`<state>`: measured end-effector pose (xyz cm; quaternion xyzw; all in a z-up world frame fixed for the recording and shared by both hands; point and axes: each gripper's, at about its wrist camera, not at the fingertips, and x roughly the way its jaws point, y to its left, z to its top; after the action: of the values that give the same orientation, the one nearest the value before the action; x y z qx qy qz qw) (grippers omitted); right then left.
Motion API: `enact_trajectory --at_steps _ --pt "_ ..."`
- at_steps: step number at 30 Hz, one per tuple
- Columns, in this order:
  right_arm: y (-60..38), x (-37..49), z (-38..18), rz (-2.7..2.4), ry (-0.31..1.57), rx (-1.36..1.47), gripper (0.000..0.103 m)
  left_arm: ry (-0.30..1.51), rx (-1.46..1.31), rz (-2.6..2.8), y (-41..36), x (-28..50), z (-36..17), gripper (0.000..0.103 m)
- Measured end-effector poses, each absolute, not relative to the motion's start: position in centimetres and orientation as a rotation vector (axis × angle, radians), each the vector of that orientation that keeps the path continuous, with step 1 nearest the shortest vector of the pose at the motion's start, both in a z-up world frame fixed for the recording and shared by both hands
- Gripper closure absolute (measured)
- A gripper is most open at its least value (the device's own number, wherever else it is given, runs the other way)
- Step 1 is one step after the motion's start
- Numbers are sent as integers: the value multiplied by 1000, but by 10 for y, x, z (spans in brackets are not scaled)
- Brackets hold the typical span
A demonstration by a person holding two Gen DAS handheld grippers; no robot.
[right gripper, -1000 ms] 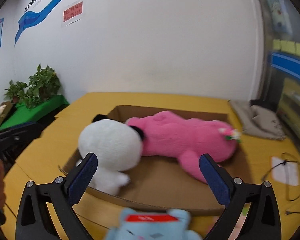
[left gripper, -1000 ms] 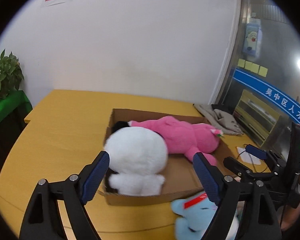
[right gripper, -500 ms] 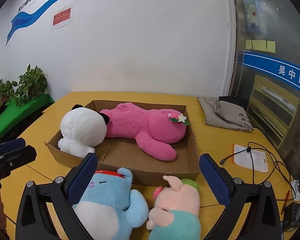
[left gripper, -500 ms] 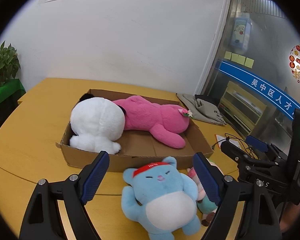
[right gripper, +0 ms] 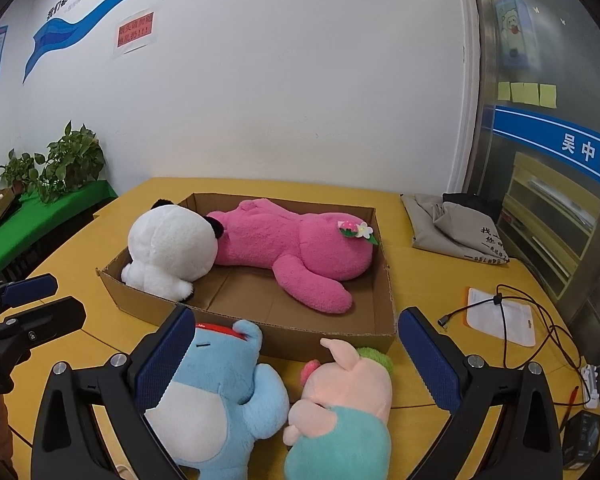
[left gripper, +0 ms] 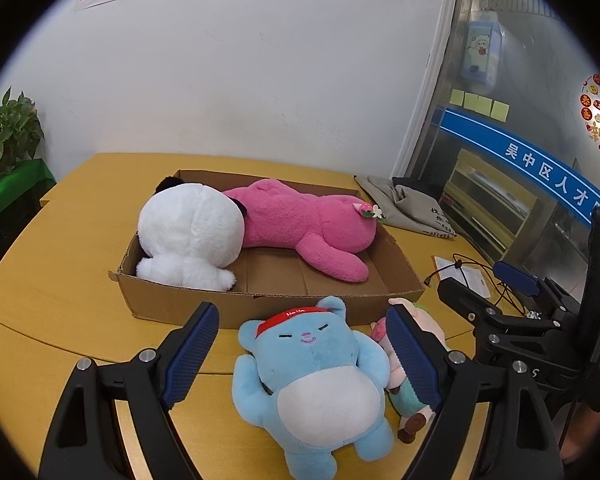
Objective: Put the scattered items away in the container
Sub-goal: 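Move both open tools back over the light-blue bear plush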
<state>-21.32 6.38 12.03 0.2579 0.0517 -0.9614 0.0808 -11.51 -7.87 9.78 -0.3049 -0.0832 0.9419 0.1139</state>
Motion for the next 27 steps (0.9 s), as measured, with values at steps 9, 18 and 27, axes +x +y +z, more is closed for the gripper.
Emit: enact_trajectory --at_steps 9,18,27 --pt "75 -214 116 -2899 146 801 0 -232 -916 2714 -67 -121 93 17" --pt "75 -213 114 -2893 148 822 0 -230 -938 2712 -64 -124 90 17" --pt "75 -213 109 -2888 149 851 0 -239 -957 2704 -64 -125 85 17"
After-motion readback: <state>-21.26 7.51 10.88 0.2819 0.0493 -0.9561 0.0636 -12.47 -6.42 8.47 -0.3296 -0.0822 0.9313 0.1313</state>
